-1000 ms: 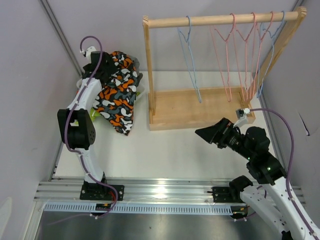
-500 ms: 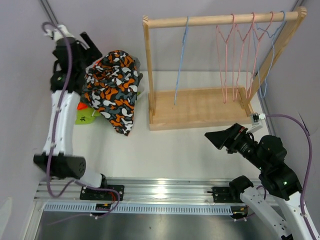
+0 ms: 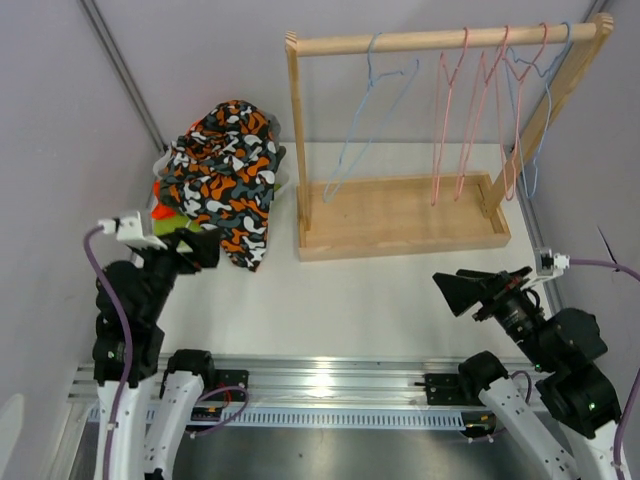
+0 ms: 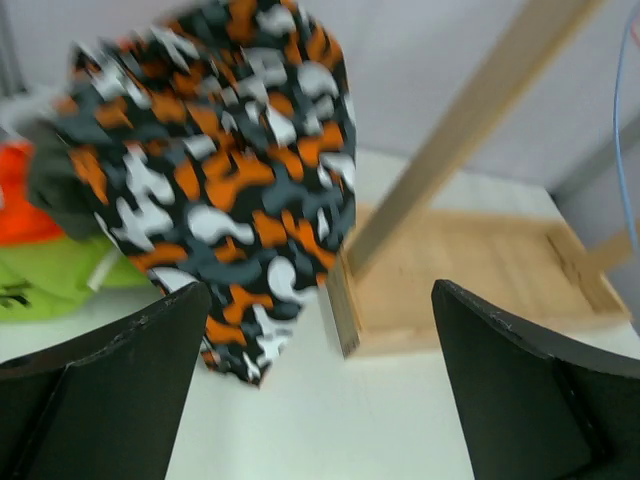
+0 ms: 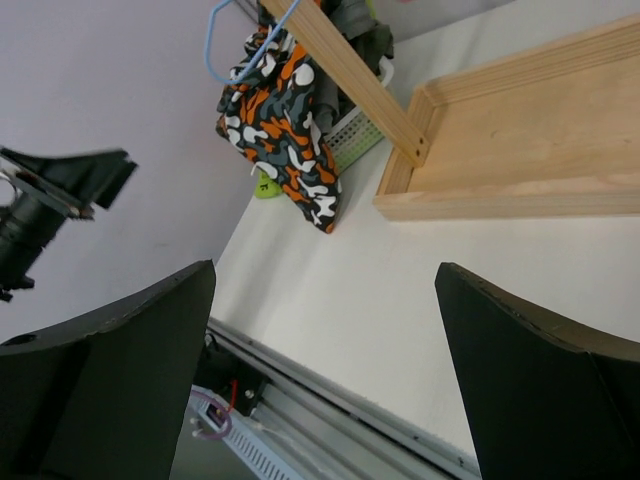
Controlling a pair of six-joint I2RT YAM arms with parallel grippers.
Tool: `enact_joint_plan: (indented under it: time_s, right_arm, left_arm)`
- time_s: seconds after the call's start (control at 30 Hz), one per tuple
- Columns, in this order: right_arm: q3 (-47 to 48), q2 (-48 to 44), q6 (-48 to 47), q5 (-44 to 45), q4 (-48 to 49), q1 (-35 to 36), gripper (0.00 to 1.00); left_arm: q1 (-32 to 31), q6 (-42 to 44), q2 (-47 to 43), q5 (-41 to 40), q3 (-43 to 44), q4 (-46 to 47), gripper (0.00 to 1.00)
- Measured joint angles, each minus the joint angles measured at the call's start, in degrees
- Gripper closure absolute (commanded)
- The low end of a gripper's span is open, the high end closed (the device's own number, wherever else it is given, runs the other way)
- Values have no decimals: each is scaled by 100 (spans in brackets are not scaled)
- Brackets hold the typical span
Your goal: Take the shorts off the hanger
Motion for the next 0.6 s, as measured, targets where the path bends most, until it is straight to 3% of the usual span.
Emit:
enact_joint_plan:
  time_s: [0.07, 0.2, 0.6]
  right_arm:
    - [-192, -352, -59, 188, -2, 0, 1]
    - [-376, -726, -216, 643, -52, -7, 1]
    - [-557, -787, -439, 1237, -170, -7, 1]
  left_arm:
    - [-22, 11, -511, 249, -525, -223, 1]
    - [-195, 105, -1071, 297, -743, -409, 1]
    - [-431, 197, -1088, 374, -870, -345, 1]
